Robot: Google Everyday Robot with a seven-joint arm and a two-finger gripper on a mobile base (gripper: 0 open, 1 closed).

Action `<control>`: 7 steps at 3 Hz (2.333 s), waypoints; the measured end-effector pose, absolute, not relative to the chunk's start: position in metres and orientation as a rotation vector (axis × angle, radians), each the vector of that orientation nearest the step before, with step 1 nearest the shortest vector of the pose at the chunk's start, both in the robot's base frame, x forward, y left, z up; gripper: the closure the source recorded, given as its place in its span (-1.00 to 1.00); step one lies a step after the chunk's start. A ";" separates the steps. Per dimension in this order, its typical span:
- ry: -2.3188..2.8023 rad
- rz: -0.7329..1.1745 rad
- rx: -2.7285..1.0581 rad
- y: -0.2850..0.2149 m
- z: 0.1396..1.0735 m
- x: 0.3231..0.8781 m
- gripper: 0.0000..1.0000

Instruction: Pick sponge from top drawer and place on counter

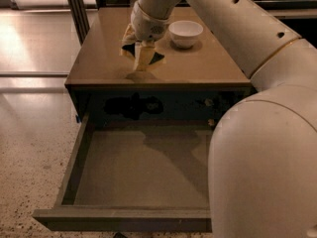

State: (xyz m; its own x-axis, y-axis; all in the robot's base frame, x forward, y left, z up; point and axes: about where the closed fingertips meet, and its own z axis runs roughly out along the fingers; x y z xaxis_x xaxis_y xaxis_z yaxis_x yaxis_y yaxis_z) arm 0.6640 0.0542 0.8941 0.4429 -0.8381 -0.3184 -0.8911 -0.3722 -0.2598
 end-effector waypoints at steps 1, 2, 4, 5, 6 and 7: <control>1.464 0.185 -2.309 0.054 0.894 0.664 1.00; 1.513 0.186 -2.308 0.056 0.844 0.682 1.00; 1.513 0.187 -2.308 0.057 0.843 0.682 0.37; 1.513 0.187 -2.308 0.057 0.843 0.682 -0.09; 1.513 0.187 -2.308 0.057 0.843 0.682 -0.56; 1.513 0.187 -2.308 0.057 0.843 0.682 -1.00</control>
Offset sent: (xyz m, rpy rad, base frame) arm 0.0119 -0.0026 -0.0390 -0.0757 -0.0050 -0.0304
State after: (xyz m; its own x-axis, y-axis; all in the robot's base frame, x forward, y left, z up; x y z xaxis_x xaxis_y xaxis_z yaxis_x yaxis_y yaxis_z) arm 0.6823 0.0568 0.8431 0.4134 -0.8564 -0.3093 -0.9059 -0.3527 -0.2344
